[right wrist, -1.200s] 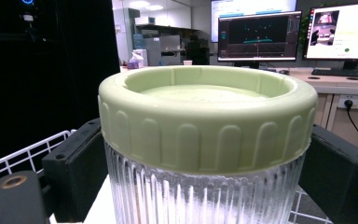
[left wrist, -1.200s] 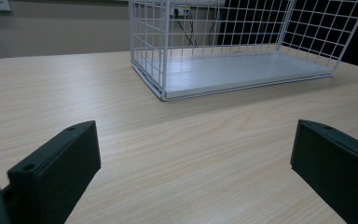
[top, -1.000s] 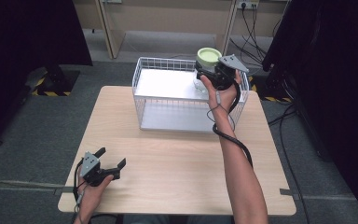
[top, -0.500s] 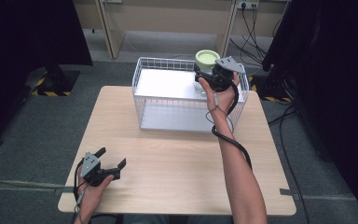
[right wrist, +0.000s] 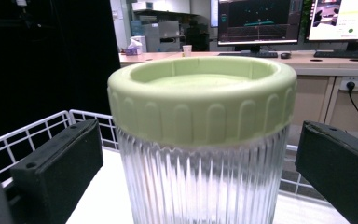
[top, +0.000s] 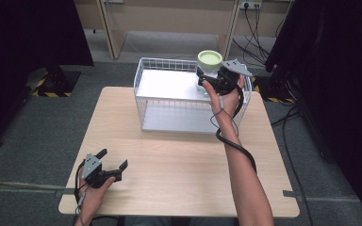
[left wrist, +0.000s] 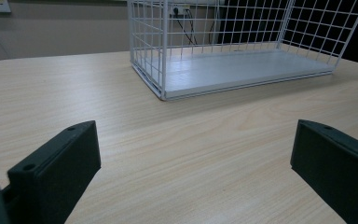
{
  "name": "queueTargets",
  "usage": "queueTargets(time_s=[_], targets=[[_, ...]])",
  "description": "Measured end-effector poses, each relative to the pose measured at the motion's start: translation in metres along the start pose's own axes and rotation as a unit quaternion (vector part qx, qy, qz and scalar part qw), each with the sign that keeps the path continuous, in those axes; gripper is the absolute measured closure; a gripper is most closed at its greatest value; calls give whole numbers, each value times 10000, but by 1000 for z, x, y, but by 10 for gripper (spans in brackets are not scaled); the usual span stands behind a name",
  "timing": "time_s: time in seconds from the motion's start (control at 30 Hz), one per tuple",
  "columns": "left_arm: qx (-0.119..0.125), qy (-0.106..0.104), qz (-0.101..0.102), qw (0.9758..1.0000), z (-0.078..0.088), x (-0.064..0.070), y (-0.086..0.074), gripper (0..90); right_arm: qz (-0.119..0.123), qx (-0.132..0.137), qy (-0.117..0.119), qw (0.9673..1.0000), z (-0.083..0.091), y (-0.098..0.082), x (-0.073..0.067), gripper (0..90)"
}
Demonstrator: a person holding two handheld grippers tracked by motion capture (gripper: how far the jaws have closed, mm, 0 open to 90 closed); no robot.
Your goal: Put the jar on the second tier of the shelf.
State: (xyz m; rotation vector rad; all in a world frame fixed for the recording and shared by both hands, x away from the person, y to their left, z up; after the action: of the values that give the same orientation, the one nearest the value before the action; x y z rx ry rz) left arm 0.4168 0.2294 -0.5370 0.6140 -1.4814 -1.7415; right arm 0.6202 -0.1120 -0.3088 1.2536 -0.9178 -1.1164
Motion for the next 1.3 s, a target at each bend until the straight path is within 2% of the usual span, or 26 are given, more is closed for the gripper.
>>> queueTargets(time_s=[0.43,1.3], targets=[[-11,4,-23,10000,0,1,0,6,43,-31,115,9999,16,-7,2,8],[-25,2,-54,10000,-1,2,0,7,261,-150,347,9989,53,-36,0,5]])
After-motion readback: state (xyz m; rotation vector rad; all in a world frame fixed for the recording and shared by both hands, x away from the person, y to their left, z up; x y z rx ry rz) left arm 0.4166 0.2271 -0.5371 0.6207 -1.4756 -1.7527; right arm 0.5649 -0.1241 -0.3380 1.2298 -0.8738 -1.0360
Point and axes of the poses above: each handheld gripper's, and its own axes: z roughly backward along the jaws, y roughly out of its top, x roughly to its right, the point moved 8 cm from there along -z, roughly forward along the jaws, and after that the axes turned 10 degrees about -y, right-handed, at the moved point
